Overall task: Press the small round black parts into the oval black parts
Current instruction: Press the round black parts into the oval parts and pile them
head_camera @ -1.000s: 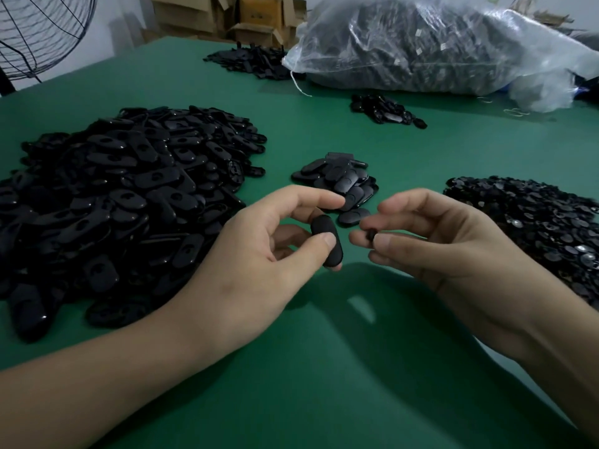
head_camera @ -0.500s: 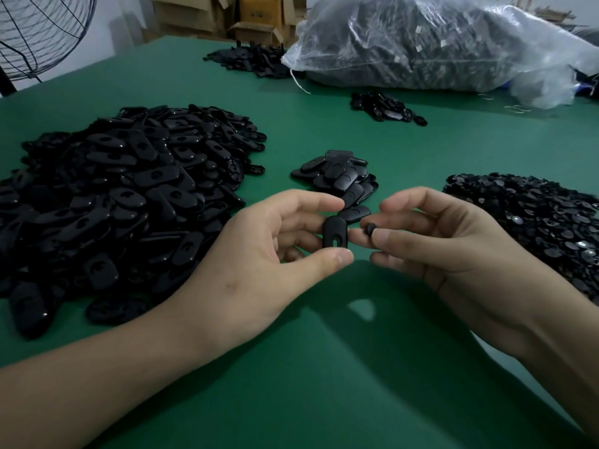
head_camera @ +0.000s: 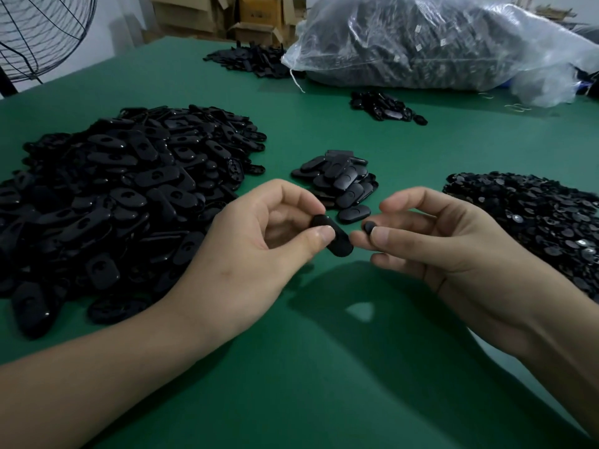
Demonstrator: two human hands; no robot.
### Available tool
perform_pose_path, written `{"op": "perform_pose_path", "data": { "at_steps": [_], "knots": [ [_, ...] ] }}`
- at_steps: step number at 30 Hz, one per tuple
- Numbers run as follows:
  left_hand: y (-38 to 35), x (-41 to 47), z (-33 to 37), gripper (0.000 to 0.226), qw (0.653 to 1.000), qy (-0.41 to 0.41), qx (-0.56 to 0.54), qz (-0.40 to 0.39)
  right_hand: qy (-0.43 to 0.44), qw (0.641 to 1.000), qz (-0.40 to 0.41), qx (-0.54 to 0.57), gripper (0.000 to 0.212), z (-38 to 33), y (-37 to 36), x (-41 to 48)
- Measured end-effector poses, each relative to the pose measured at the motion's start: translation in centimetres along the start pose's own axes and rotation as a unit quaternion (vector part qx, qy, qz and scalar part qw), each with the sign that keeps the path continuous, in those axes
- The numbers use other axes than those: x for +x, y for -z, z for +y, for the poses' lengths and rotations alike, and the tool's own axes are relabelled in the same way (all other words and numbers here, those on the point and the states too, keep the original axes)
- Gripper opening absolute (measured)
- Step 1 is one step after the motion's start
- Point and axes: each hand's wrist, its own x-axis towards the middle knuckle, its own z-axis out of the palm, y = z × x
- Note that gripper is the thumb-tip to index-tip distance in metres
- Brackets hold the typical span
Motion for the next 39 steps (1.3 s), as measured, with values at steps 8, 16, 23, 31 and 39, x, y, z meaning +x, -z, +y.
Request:
{"op": "perform_pose_path", "data": {
  "at_steps": [8, 16, 23, 31, 39],
  "knots": [
    [0.1, 0.2, -0.2, 0.013, 1.000, -0.004, -0.007, -0.007, -0.003, 1.000, 0.000, -0.007, 0.029, 0.0, -0.1, 0.0],
    [-0.3, 0.1, 0.3, 0.020, 0.993, 0.050, -0.088, -0.069, 0.018, 0.998, 0.012, -0.063, 0.031, 0.0, -0.2, -0.2],
    [-0.1, 0.3, 0.4, 0.025, 0.989, 0.057, -0.126, -0.058, 0.084, 0.986, 0.027, -0.145, 0.030, -0.1, -0.8, -0.4],
    [0.0, 0.3, 0.4, 0.025, 0.993, 0.046, -0.103, -0.034, 0.161, 0.955, 0.070, -0.238, 0.023, 0.1, -1.3, -0.6],
    [-0.3, 0.0, 0.6, 0.023, 0.993, 0.049, -0.106, -0.034, 0.212, 0.905, 0.095, -0.356, 0.024, 0.3, -1.4, -0.9]
  ]
}}
